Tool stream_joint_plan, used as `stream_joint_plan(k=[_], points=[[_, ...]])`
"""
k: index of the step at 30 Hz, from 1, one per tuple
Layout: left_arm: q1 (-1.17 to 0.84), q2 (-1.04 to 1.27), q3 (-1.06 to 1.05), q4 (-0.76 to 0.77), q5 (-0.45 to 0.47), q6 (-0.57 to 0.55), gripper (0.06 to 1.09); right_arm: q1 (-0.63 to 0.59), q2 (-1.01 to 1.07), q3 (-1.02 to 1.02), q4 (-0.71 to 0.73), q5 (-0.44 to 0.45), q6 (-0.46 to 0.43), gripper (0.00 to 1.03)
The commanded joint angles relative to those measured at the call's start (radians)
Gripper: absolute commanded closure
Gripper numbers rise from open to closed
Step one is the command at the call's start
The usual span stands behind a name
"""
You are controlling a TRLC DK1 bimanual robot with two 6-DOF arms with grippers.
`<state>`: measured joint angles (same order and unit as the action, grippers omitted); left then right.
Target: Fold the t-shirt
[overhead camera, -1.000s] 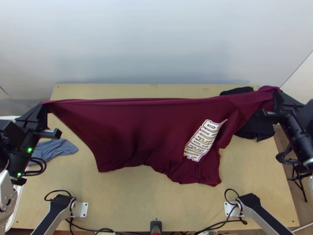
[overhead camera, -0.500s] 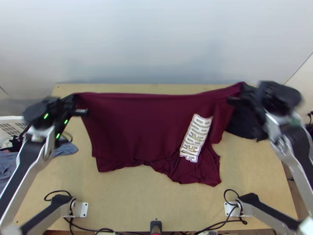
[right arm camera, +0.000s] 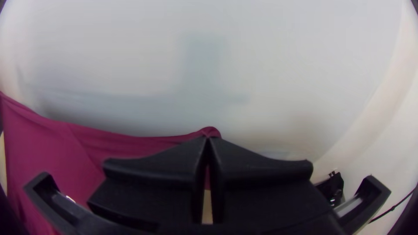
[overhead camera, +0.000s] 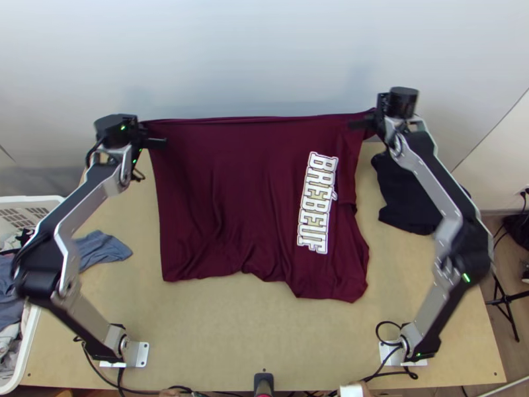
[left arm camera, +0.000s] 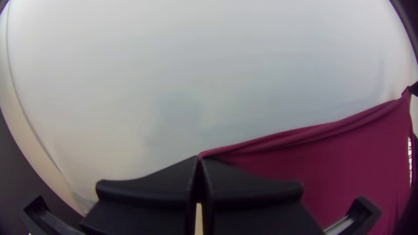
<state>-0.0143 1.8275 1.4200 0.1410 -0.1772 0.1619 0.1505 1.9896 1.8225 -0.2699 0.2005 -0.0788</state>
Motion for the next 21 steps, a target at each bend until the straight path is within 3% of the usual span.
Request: stream_joint_plan(k=[1,9,15,21], points=[[-0.023,0.276,0.221,-0.089,-0.015,0.048,1.05,-0.035,0.353,0.351,-0.114,-0.003,-0.084,1.00],[-0.030,0.501,0.511,-0.296,-0.056,0.060,1.04,-0.035,0.494,0.465,-0.176,-0.019,-0.147,1.00],[-0.118,0.417,0.539,-0.371,-0.056,0.159,1.04,-0.034,0.480,0.465,-0.212,-0.052,-0.153,1.00],[-0.159,0.409,0.410,-0.405,-0.064,0.151,1.04,-0.016,0.468,0.466,-0.281,-0.082,-0.153,1.00]])
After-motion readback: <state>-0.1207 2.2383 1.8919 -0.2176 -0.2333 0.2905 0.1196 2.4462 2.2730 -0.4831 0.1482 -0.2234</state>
